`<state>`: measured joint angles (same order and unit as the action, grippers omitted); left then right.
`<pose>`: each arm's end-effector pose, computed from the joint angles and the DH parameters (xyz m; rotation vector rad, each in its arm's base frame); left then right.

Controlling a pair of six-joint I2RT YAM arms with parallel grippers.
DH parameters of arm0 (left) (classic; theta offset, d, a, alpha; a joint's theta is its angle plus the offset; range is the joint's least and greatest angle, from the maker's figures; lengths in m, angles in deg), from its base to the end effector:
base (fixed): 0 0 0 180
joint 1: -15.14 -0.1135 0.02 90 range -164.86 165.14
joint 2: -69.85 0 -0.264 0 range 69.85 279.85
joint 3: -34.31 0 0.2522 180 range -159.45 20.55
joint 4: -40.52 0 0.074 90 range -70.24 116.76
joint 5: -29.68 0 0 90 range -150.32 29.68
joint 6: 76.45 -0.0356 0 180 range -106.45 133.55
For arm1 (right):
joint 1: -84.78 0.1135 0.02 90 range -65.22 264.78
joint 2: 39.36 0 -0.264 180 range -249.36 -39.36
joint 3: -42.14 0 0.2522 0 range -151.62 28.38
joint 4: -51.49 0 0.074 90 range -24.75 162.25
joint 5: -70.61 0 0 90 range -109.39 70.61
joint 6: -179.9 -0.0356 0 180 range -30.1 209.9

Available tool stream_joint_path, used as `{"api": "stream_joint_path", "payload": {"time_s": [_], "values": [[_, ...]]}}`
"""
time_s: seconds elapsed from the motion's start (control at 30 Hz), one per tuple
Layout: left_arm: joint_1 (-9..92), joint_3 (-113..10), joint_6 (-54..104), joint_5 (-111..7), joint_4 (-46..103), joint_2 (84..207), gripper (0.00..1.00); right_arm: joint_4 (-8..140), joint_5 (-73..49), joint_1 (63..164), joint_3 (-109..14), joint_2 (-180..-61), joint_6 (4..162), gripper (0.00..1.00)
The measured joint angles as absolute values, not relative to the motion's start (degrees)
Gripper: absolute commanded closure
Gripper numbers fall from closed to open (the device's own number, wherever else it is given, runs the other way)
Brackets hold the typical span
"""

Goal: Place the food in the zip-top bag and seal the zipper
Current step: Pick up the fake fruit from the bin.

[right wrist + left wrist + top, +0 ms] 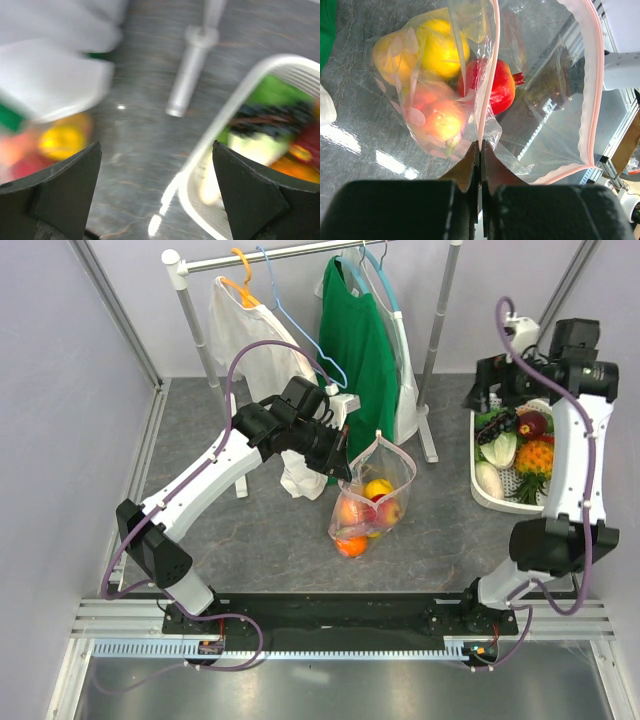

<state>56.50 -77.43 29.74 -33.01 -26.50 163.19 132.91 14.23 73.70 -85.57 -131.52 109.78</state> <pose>0.2478 -0.2399 0.3774 0.7835 2.4363 -1.0060 0.3054 -0.0397 0.4496 -0.4425 2.1981 0.4072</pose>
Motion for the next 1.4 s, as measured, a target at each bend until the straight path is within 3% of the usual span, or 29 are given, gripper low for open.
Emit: {"api": "stream_joint_path", "payload": {"time_s": [0.5,0.83,1.4], "values": [[56.50,-77.43,29.67,-32.94,-26.70,163.19,0.98,127.77,-12.37,62.58,-89.05,-145.60,114.76,0.02],[56.50,-79.11,28.56,-32.99,-27.68,163.95,0.98,127.36,-15.36,60.63,-89.05,-153.95,124.14,0.02],[56.50,-82.02,28.47,-33.08,-29.97,166.53,0.98,124.32,-16.37,60.77,-92.65,-163.70,126.87,0.02]]}}
